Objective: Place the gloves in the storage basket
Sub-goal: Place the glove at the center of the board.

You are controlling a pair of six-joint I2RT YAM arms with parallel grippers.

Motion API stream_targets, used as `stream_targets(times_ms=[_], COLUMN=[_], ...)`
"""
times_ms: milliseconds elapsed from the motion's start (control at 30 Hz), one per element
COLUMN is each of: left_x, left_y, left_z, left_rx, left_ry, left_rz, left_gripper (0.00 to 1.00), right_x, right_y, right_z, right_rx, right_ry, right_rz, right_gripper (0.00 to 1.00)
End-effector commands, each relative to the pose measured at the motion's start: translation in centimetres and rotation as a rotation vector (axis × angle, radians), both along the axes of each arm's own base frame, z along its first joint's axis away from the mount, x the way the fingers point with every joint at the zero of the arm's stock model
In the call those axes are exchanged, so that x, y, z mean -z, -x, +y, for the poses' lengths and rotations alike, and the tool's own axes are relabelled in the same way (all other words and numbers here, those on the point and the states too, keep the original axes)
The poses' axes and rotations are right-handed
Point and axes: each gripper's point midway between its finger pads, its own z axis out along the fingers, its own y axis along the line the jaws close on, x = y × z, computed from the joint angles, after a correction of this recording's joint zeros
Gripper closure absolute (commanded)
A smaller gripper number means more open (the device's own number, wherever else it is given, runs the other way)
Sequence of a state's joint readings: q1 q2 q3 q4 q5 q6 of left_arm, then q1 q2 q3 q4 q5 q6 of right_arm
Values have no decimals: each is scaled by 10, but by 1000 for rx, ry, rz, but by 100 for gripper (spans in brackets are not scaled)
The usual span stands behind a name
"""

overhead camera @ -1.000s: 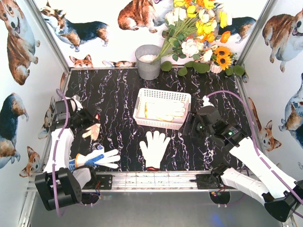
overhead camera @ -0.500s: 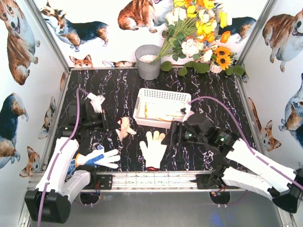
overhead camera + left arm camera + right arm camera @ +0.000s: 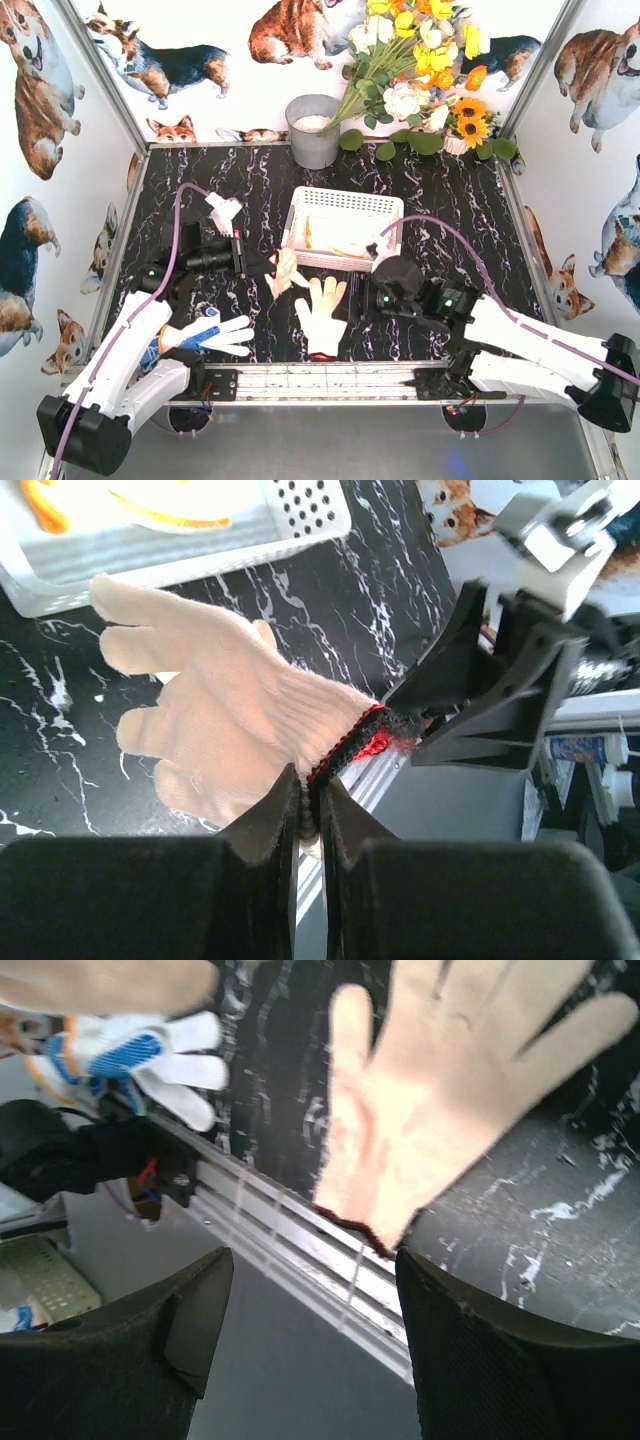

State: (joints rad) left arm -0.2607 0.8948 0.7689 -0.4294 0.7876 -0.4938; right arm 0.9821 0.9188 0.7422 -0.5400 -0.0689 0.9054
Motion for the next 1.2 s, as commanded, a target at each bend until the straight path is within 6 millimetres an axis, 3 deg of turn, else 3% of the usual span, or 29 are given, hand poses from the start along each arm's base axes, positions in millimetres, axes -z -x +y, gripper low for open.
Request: stream_targets(times_ms=[0, 100, 200, 300, 400, 533, 633, 733, 967, 1100, 1167], left_x=[-23, -23, -35, -29, 7, 80, 112, 127, 136, 135, 129], left_y=[-20, -22, -18, -15, -19, -20, -12, -7, 6, 10, 8], left_z=[4, -7, -15, -12, 2, 35, 45, 57, 87, 85, 88], left_rx=[-101, -134, -133, -163, -274, -473, -564, -638, -762, -764, -781], left_ry=[2, 146, 315, 323, 229, 69, 72, 49, -75, -52, -58], left_rz=[-88, -24, -10, 2, 61, 215, 305, 314, 296, 309, 295], left_gripper=[100, 100, 100, 100, 100, 100, 100, 100, 99, 60, 48], right_x=[13, 23, 33, 38, 47, 52, 50, 50, 64, 68, 68], right_y=[-5, -5, -5, -3, -3, -3, -3, -3, -7, -6, -7], right_z=[5, 2, -2, -5, -11, -18, -22, -25, -23, -14, -13], right_rx=[71, 107, 140, 145, 155, 165, 181, 193, 196, 169, 163], right_ry=[-24, -28, -31, -16, 23, 48, 55, 50, 102, 111, 124], right_rz=[18, 42, 57, 65, 70, 64, 62, 58, 69, 89, 89], right_gripper=[33, 33, 33, 33, 33, 33, 33, 33, 32, 32, 32])
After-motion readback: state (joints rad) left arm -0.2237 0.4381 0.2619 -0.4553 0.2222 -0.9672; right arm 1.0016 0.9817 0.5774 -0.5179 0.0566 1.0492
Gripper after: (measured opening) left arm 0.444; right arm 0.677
